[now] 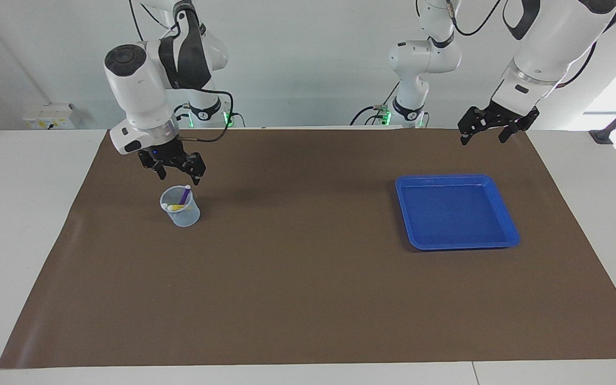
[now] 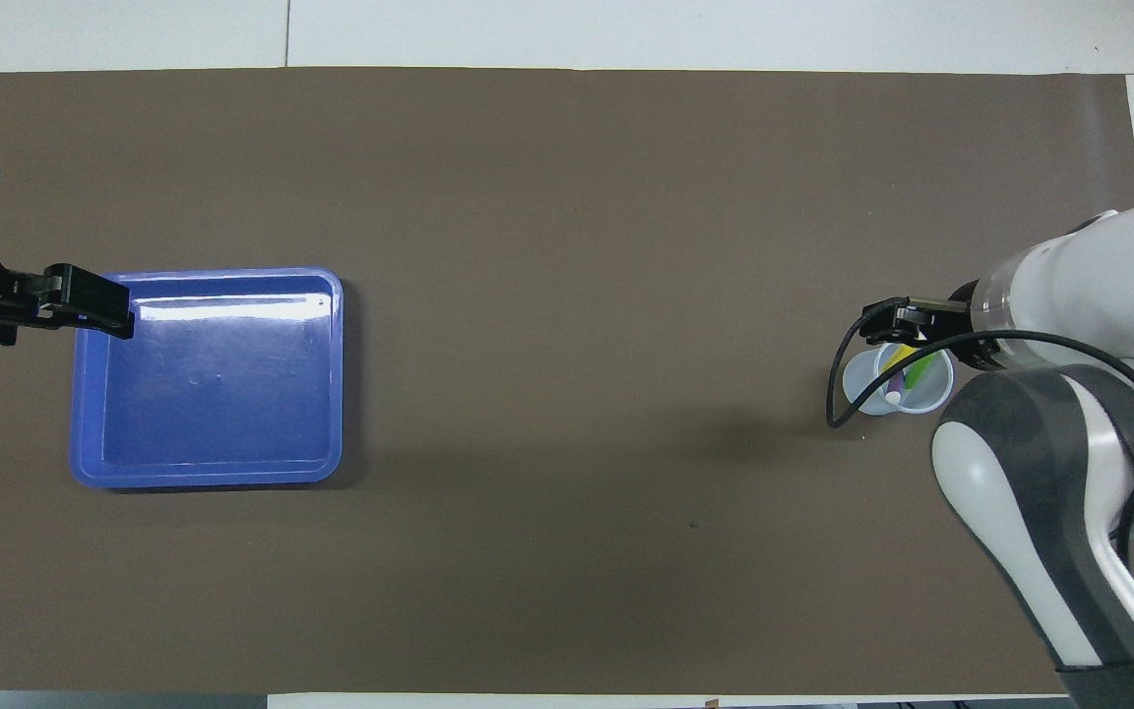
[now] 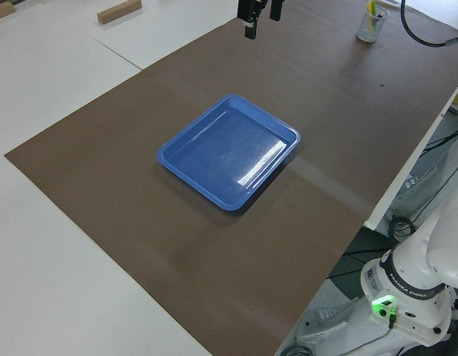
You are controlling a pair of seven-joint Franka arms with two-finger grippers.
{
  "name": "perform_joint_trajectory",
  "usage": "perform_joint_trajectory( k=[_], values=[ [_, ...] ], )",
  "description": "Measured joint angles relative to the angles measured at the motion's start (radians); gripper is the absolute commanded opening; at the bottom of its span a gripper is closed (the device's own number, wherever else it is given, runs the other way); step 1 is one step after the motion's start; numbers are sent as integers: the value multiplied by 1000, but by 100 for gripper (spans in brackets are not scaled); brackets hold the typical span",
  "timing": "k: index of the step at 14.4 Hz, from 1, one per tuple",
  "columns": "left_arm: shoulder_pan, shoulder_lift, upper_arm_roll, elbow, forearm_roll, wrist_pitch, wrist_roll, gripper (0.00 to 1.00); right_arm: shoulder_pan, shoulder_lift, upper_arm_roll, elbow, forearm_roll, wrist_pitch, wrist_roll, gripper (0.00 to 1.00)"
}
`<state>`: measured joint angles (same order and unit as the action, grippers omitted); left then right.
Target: Right arm passes pens to left for tray arrangement
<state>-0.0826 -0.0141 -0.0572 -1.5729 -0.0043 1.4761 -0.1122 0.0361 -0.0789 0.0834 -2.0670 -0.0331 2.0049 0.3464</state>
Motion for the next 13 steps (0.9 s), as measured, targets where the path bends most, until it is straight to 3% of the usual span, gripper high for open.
perform_joint_trajectory(
  k=[10, 13],
  values=[
    [0, 0, 2, -2, 0, -3, 0, 100, -1, -49, 25, -196, -152, 111, 4, 69],
    [1, -1, 3, -3, 0, -3, 0, 100, -1, -58, 33, -234, -202, 163, 4, 67]
  ],
)
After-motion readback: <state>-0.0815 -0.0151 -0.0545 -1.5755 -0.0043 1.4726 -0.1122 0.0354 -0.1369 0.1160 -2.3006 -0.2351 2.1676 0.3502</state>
